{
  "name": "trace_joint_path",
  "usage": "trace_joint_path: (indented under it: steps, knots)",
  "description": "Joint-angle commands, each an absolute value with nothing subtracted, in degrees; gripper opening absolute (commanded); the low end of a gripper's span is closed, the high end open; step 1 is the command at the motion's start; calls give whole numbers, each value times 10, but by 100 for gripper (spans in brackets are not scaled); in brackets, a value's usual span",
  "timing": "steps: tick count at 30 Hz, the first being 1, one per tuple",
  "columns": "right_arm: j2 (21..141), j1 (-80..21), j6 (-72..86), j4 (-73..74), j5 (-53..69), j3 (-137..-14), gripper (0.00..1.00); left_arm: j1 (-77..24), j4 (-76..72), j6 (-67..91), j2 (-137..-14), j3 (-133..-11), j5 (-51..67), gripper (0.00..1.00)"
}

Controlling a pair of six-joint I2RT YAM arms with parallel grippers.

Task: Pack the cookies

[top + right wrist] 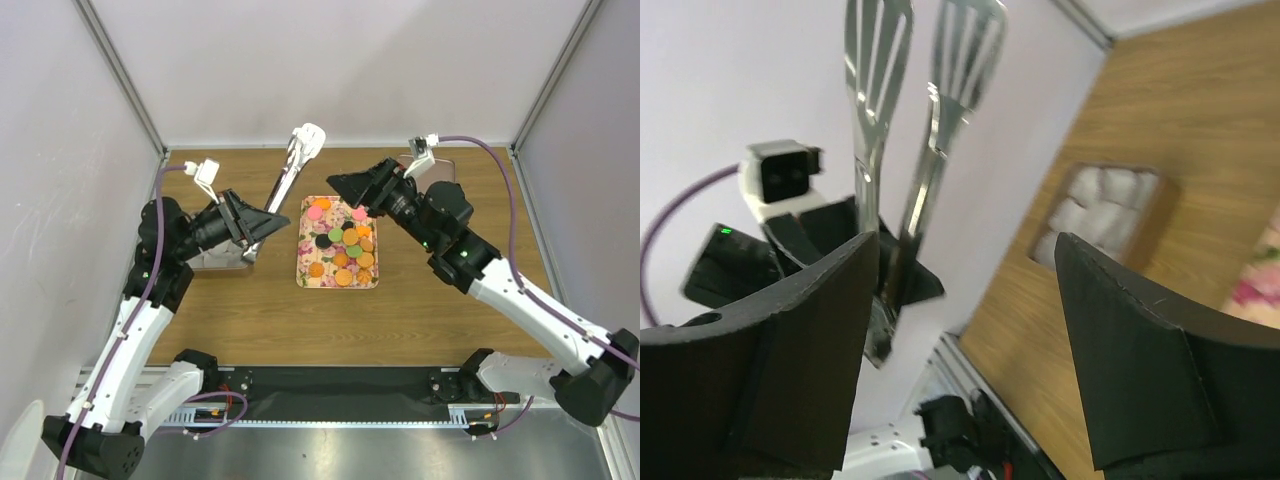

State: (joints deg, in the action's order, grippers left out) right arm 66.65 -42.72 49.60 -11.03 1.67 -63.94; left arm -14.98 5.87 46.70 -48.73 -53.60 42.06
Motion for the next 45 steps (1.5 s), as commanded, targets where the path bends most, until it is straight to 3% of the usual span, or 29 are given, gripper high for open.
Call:
trace_joint_path:
  steps: [1,9,20,33,45]
  knots:
    - [619,-429,447,25,-49,-642,76,-167,104,402,-493,-565,372,49]
    - [548,-430,381,214,-124,-646,77,-241,167,335,-508,-526,204,46]
    - [531,-429,324,277,-139,-617,77,-349,246,268,-608,-540,22,46]
    - [532,-428,321,273,-129,-577,77,-436,276,243,-716,-571,-46,43]
    - [520,-428,321,277,-134,-565,77,-458,285,226,-822,-628,-71,43]
